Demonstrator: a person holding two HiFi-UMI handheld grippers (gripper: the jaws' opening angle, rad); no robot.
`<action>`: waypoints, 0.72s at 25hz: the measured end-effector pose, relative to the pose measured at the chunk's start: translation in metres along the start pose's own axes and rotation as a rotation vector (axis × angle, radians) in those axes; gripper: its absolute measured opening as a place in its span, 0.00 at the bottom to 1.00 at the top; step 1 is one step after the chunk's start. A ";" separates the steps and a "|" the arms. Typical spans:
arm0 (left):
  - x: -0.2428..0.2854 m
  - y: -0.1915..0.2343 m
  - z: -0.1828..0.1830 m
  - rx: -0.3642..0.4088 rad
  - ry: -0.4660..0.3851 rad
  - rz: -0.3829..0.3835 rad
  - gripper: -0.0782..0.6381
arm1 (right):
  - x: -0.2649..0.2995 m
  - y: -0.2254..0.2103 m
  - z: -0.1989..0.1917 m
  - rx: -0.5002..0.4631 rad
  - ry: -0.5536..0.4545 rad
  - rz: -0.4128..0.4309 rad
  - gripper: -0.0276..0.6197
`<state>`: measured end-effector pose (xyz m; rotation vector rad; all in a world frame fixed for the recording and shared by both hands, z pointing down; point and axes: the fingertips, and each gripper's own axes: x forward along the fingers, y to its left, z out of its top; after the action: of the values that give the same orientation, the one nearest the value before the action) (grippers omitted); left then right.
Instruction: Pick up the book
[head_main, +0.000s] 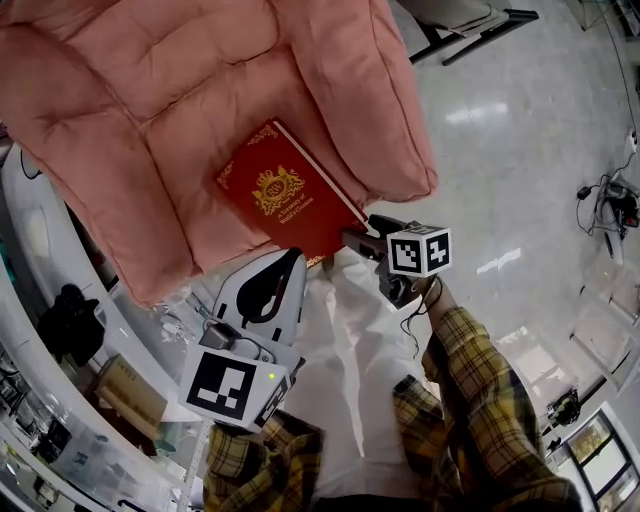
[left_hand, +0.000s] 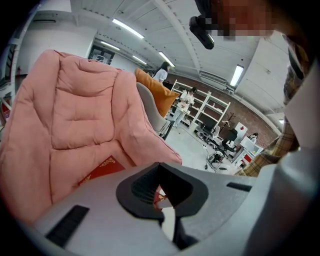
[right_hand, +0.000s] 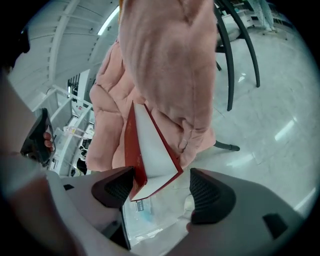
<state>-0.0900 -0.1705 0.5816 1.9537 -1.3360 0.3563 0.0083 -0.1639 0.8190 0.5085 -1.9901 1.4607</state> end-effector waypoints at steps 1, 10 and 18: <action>0.000 0.000 -0.001 0.002 0.003 0.002 0.11 | 0.003 -0.001 -0.001 0.006 -0.001 0.020 0.56; -0.005 0.002 -0.014 -0.001 0.018 0.009 0.11 | 0.015 0.017 0.000 -0.024 -0.055 0.154 0.56; -0.003 -0.004 -0.013 -0.007 0.005 0.011 0.11 | 0.005 0.037 0.014 -0.041 -0.077 0.212 0.56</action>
<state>-0.0853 -0.1584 0.5873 1.9386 -1.3434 0.3611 -0.0224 -0.1652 0.7935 0.3495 -2.1853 1.5420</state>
